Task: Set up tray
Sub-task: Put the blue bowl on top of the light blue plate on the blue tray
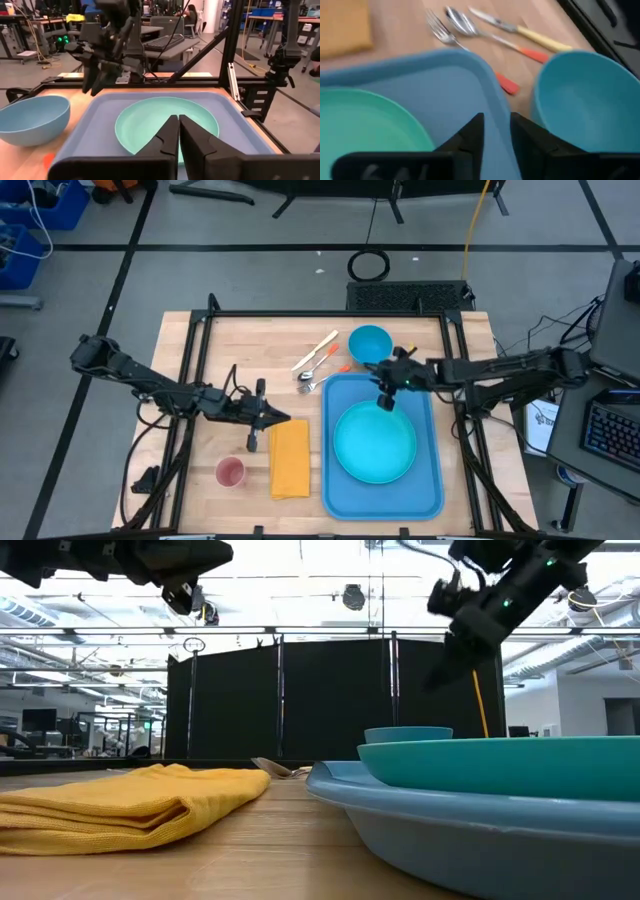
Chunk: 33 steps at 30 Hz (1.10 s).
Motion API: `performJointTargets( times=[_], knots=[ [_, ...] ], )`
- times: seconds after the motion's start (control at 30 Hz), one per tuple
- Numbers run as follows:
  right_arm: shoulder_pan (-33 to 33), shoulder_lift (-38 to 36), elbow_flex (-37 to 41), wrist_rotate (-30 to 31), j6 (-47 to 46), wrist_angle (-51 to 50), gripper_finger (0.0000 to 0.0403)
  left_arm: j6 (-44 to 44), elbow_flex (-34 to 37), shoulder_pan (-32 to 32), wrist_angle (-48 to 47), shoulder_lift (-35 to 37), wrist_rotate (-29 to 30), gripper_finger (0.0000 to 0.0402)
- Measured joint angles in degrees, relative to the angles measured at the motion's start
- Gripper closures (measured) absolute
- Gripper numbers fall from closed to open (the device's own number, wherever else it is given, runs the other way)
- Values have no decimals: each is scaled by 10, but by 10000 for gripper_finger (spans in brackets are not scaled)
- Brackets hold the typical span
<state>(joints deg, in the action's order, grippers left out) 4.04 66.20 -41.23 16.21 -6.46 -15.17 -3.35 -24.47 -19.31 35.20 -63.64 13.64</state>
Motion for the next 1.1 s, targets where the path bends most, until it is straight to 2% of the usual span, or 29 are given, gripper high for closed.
performJointTargets(
  times=[0.23, 0.37, 0.5, 0.83, 0.97, 1.1],
  knots=[
    [40, 34, -5, -16, 95, -14, 214, 0, 0, 0, 10, 0, 4, 356],
    [61, 53, -5, -15, 116, -14, 185, 1, 0, 0, 9, 0, 4, 355],
    [79, 66, -5, -13, 131, 1, 180, 1, 0, 1, 5, 0, 4, 355],
    [118, 80, -5, -16, 147, 17, 197, 0, 0, 1, -1, 0, 4, 355],
    [138, 84, -5, -59, 147, 16, 198, 0, 0, 1, -3, 0, 4, 355],
    [144, 100, -5, -61, 147, 14, 202, 0, 0, 1, -2, 0, 10, 355]
  ],
)
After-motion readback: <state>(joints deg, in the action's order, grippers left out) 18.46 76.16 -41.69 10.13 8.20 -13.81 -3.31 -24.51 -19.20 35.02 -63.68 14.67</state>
